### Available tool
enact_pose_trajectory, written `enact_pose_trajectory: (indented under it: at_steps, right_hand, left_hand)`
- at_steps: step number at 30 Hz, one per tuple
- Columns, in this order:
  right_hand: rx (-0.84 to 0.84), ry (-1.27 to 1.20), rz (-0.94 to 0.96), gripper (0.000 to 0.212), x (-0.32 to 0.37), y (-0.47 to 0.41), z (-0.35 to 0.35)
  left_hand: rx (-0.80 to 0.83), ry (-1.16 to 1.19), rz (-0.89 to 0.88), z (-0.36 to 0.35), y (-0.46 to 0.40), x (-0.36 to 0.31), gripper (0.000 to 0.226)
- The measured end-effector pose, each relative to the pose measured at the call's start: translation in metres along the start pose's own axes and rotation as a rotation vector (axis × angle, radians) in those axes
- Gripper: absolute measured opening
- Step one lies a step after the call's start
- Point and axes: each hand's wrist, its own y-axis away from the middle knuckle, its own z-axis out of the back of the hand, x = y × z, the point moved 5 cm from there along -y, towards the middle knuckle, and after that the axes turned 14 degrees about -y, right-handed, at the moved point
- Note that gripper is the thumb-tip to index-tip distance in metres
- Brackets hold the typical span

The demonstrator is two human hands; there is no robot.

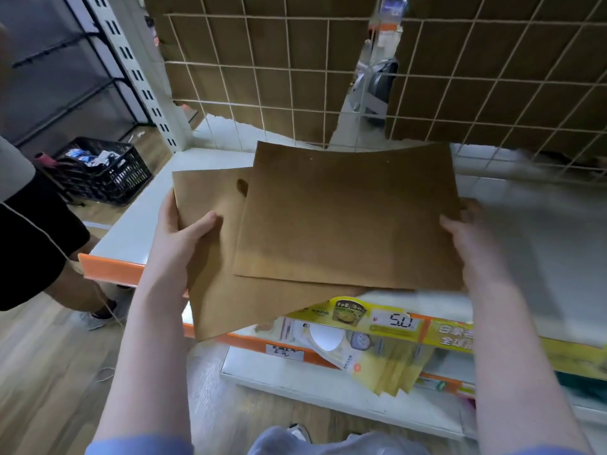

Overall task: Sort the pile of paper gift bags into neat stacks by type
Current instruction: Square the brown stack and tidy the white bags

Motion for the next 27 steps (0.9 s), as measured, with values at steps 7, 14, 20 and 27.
enact_pose_trajectory:
  at_steps: [7, 14, 20, 27]
  right_hand:
    - [-0.114, 0.000, 0.158, 0.037, 0.027, 0.003, 0.049]
    - [-0.139, 0.151, 0.233, 0.053, 0.039, 0.007, 0.097]
    - [-0.216, 0.172, 0.224, 0.041, 0.037, 0.023, 0.151]
    - [-0.354, 0.187, 0.229, 0.035, 0.037, 0.073, 0.202]
  left_hand:
    - [0.078, 0.081, -0.064, -0.019, 0.018, -0.029, 0.053]
    - [0.136, 0.058, -0.083, -0.066, 0.057, -0.042, 0.055]
    - [0.160, 0.069, -0.033, -0.099, 0.087, -0.037, 0.056]
    - [0.372, 0.095, -0.185, -0.124, 0.120, -0.060, 0.061]
